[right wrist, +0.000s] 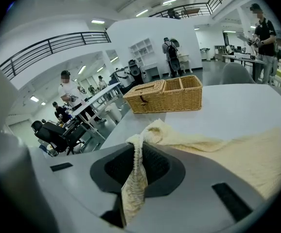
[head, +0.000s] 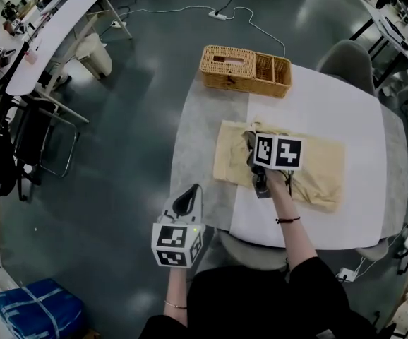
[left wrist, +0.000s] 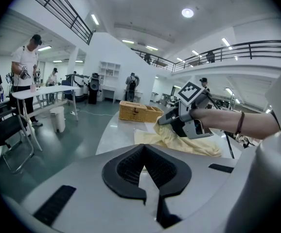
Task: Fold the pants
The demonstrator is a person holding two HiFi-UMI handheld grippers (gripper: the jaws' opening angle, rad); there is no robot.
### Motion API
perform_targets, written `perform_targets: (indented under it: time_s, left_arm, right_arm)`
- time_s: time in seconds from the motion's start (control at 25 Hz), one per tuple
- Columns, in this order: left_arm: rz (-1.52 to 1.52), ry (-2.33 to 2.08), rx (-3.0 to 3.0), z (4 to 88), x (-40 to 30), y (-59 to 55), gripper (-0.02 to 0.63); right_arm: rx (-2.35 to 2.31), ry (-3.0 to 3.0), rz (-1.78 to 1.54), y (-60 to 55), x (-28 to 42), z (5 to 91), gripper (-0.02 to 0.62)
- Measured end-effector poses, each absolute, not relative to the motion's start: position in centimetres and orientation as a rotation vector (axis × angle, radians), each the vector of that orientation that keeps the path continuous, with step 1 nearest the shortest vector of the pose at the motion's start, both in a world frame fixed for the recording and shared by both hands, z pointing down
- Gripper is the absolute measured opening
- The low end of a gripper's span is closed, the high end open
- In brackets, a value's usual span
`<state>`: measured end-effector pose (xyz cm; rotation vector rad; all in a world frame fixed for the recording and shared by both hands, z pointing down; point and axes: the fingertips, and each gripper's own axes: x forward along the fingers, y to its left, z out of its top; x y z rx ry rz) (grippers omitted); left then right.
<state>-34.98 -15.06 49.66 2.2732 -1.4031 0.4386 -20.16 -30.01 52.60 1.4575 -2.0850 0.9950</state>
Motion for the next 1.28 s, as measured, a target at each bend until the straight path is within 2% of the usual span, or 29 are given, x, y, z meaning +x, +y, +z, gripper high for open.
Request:
perform_targets:
  time_s: [0.6,1.12,1.28]
  left_arm:
    - [0.412,-1.392,2.240,50.8,-35.6,-15.7,0.008]
    - [0.402,-1.372,2.239,51.1,-35.1,-15.8,0.008]
    - [0.399,-1.365,2.244,51.0,-34.9,-16.0,0.008]
  right_arm:
    - [1.372,-1.906,0.903,-29.3,-22.5,57.9,0.048]
    - [1.356,-1.846,0.787,-29.2,-23.2,58.7,0.048]
    - [1.352,-1.858,0.760,-29.0,-23.8,58.5,0.082]
